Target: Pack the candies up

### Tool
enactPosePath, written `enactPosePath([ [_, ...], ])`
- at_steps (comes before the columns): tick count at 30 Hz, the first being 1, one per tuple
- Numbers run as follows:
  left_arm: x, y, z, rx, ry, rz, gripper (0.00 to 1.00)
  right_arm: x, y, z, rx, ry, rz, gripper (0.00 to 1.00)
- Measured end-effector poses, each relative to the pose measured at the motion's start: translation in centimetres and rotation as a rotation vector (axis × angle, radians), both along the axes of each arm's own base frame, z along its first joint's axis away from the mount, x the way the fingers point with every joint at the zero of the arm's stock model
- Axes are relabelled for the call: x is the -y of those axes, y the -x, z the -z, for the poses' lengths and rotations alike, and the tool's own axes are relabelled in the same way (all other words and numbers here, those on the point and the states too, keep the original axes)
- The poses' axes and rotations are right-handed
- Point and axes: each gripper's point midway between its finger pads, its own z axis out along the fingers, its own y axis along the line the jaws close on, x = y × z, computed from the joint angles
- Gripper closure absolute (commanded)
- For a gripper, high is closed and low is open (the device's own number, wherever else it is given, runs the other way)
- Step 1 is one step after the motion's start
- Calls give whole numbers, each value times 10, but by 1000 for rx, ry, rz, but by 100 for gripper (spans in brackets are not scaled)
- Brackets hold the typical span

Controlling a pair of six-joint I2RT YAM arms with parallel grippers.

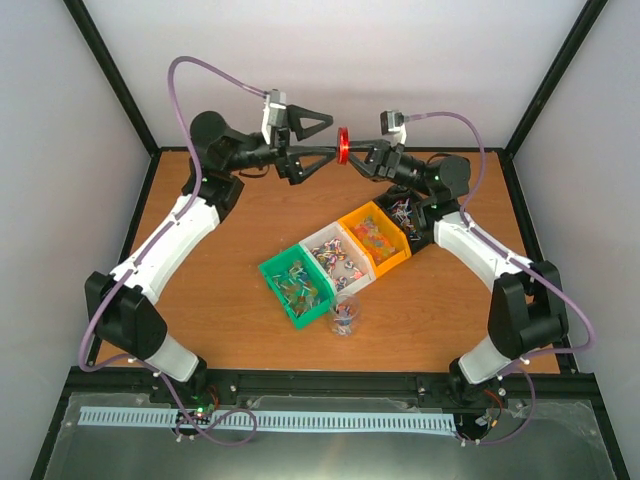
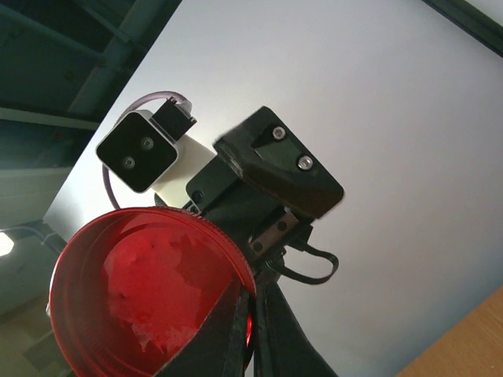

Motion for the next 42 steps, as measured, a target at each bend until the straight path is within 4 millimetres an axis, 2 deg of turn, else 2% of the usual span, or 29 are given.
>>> enactPosePath([
  [5,13,-1,23,-23,-71,-6,0,-6,1,4,-14,-1,-21,97],
  [10,18,0,33,-31,-100,-5,1,-8,2,4,-17,-6,-27,97],
  [18,21,0,34,-40,-100,1,9,-9,5,2,-13,-11,-37,97],
  [29,21,3,26,-34,-69,20,7,-9,7,0,-4,-18,-42,97],
  [42,22,4,25,-40,-63,28,28,-10,6,1,-10,-18,-38,97],
])
